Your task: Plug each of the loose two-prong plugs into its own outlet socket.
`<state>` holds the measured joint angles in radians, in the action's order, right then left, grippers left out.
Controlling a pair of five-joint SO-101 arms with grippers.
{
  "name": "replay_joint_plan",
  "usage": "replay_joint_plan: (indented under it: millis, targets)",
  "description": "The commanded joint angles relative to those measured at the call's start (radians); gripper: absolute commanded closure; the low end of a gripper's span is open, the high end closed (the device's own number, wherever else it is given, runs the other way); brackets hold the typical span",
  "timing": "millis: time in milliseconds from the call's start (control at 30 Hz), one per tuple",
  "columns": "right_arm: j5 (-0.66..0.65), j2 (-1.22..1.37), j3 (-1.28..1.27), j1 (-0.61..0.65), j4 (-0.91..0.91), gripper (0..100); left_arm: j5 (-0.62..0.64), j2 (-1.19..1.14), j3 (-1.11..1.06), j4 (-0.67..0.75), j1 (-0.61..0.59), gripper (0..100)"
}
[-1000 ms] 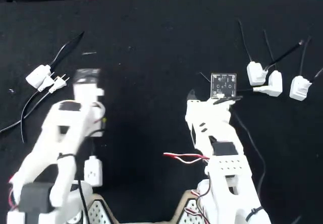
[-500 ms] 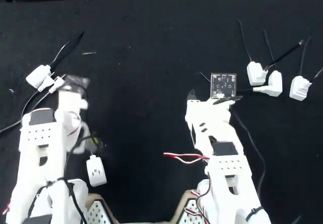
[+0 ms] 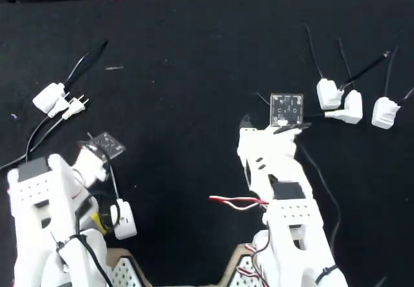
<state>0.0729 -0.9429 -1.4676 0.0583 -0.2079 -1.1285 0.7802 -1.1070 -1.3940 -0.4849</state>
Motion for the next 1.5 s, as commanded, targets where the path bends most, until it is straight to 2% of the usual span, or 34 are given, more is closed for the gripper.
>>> replay_joint_plan:
  millis: [0, 67, 167, 300, 367, 467, 533, 633, 733, 1033, 1167, 1333, 1467]
  targets:
    - [-0.002, -0.030, 0.033, 0.014, 0.028, 73.4, 0.114, 0.015, -0.133, 0.224, 0.050, 72]
    - [-0.002, -0.028, 0.033, 0.014, 0.028, 73.4, 0.192, 0.017, -0.156, 0.259, 0.111, 72]
    - [-0.002, -0.027, 0.033, 0.014, 0.028, 73.4, 0.331, 0.017, -0.131, 0.241, 0.240, 72]
    - [-0.002, -0.025, 0.033, 0.014, 0.028, 73.4, 0.520, 0.017, -0.041, 0.153, 0.463, 72]
    - [-0.002, -0.025, 0.033, 0.015, 0.028, 73.4, 0.628, 0.017, -0.015, 0.183, 0.568, 72]
    - [-0.002, -0.025, 0.033, 0.015, 0.028, 73.4, 0.796, 0.006, -0.030, 0.359, 0.673, 72]
    - [-0.002, -0.025, 0.033, 0.015, 0.028, 73.4, 0.885, 0.005, -0.081, 0.539, 0.699, 72]
    - [-0.002, -0.025, 0.033, 0.015, 0.028, 73.4, 0.964, 0.005, -0.147, 0.770, 0.696, 72]
    - [-0.002, -0.025, 0.031, 0.015, 0.028, 73.4, 1.022, 0.015, -0.139, 0.870, 0.647, 72]
    - [-0.002, -0.025, 0.031, 0.015, 0.028, 73.4, 1.036, 0.005, -0.050, 0.942, 0.463, 72]
    - [-0.002, -0.025, 0.031, 0.015, 0.028, 73.4, 1.036, 0.015, -0.024, 0.888, 0.427, 72]
    - [-0.002, -0.025, 0.031, 0.015, 0.028, 73.4, 1.020, 0.015, 0.021, 0.652, 0.513, 72]
    - [-0.002, -0.025, 0.031, 0.015, 0.028, 73.4, 0.876, 0.015, 0.022, 0.516, 0.662, 72]
